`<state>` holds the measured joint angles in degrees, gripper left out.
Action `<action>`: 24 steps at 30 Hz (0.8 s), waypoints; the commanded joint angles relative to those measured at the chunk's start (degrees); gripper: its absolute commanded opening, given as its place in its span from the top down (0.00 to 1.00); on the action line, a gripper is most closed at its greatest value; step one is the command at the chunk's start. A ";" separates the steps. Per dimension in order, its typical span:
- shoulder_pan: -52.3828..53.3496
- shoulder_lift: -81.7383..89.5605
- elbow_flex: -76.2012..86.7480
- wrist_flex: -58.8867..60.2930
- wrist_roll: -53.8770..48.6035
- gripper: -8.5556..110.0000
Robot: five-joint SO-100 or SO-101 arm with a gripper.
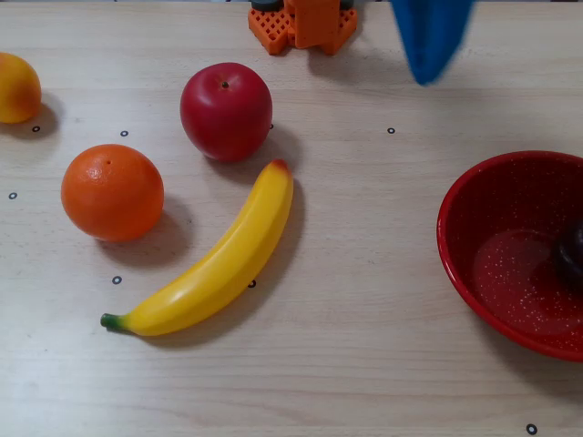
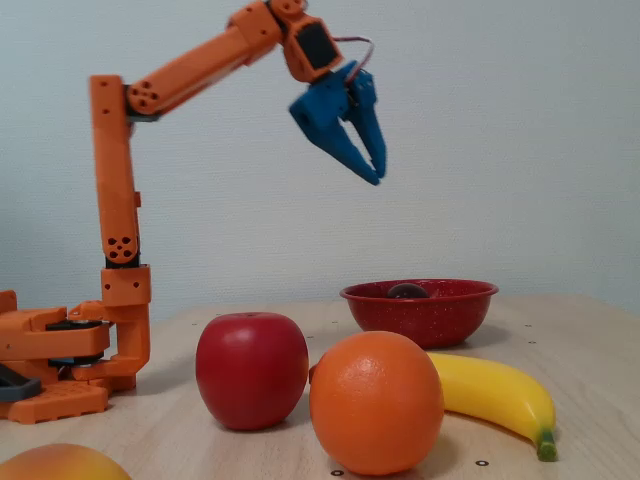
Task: Put plum in the red bowl.
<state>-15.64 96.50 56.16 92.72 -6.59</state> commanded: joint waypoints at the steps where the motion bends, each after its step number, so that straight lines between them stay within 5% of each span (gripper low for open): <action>1: 2.64 10.63 2.29 -0.09 0.70 0.93; 24: 12.57 47.99 43.77 -4.66 -2.64 0.93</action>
<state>-5.10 142.38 101.51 91.05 -9.40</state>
